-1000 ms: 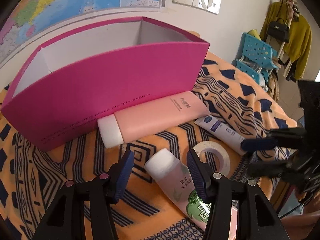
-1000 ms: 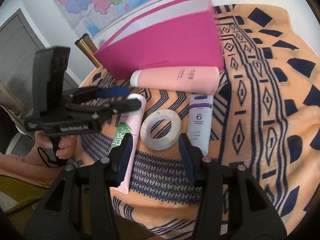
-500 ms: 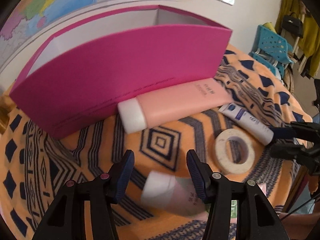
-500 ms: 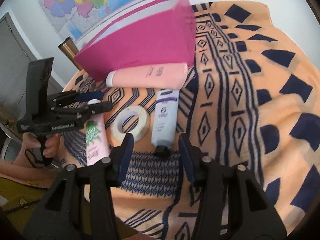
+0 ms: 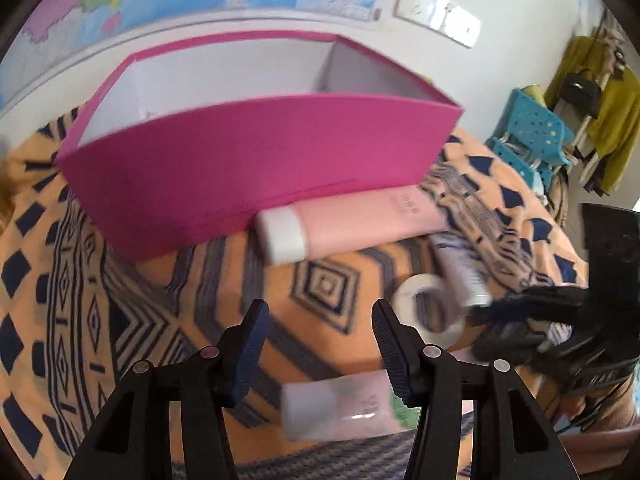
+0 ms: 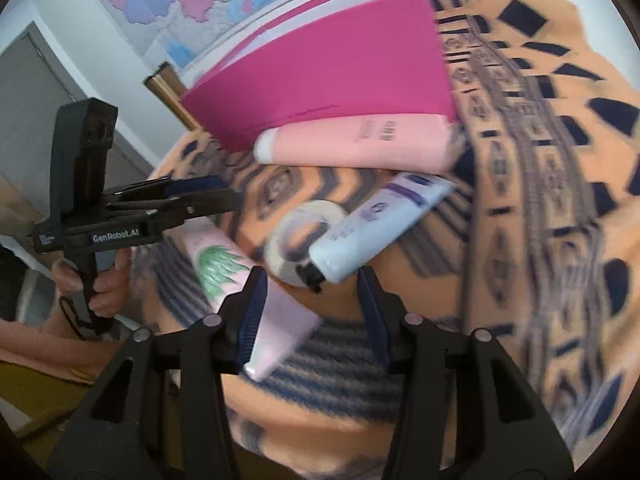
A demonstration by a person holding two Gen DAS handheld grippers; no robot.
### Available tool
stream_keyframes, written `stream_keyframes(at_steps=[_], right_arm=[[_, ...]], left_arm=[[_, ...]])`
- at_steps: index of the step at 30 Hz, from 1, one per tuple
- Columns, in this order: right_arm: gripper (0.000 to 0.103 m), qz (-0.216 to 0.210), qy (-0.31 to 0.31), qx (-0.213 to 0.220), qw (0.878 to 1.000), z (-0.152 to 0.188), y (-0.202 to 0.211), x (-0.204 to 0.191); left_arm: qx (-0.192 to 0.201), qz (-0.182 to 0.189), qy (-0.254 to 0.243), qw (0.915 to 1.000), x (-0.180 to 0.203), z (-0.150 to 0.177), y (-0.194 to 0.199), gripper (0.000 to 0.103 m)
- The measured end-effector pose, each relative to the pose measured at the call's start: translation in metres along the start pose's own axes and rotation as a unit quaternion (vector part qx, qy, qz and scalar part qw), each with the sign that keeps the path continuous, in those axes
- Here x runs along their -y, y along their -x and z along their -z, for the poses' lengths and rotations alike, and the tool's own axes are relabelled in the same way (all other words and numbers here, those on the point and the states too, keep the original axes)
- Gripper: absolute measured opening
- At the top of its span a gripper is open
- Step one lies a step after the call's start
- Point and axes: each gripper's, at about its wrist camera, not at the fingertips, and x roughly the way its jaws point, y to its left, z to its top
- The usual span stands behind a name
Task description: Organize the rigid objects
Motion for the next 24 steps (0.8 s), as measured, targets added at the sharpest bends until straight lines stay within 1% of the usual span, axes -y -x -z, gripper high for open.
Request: stream_keyframes(at_steps=[1,4,7,9,12,14,15,19,21,24], right_arm=[[0.050,-0.013,-0.001,-0.002,1.000,-0.002,-0.005,-0.003],[0.051,-0.009,0.012,-0.002,1.000,-0.007,-0.017,-0.012],[0.051,-0.018,0.019,-0.008,1.000,-0.008,-0.016,-0.014],[0.051,-0.023,0.034,-0.018,0.999,-0.006,-0.011,-0.015],[0.051,-0.005,0.063,-0.040,0.997,0.000,0.000,-0.012],[0.051,0.028,0.068,-0.046,0.996,0.002,0.009,-0.001],[0.051,0.035,0.063,-0.046,0.996,0.001,0.013,0.006],[0.051,0.042,0.031,-0.013,0.999,-0.007,0.029,0.028],[0.051,0.046,0.022,0.000,0.999,-0.013,0.027,0.032],[0.051,0.047,0.013,0.012,0.999,-0.025,0.019,0.040]], left_arm=[[0.000,0.006,-0.004,1.0000,0.004,-0.001,0.000,0.054],[-0.003,0.005,-0.015,0.9999,0.013,-0.005,-0.006,0.054],[-0.010,0.013,-0.012,0.9998,0.014,-0.006,-0.009,0.054],[-0.011,0.017,-0.008,0.9998,0.016,-0.004,-0.008,0.054],[-0.010,0.030,-0.007,0.9995,0.018,-0.002,-0.007,0.054],[-0.009,0.037,-0.011,0.9992,0.023,-0.002,-0.006,0.054],[-0.009,0.042,-0.013,0.9990,0.026,-0.002,-0.006,0.054],[-0.019,0.065,-0.035,0.9971,0.046,-0.001,-0.011,0.054],[-0.025,0.067,-0.052,0.9961,0.058,0.002,-0.015,0.054],[-0.034,0.059,-0.088,0.9938,0.076,0.007,-0.020,0.054]])
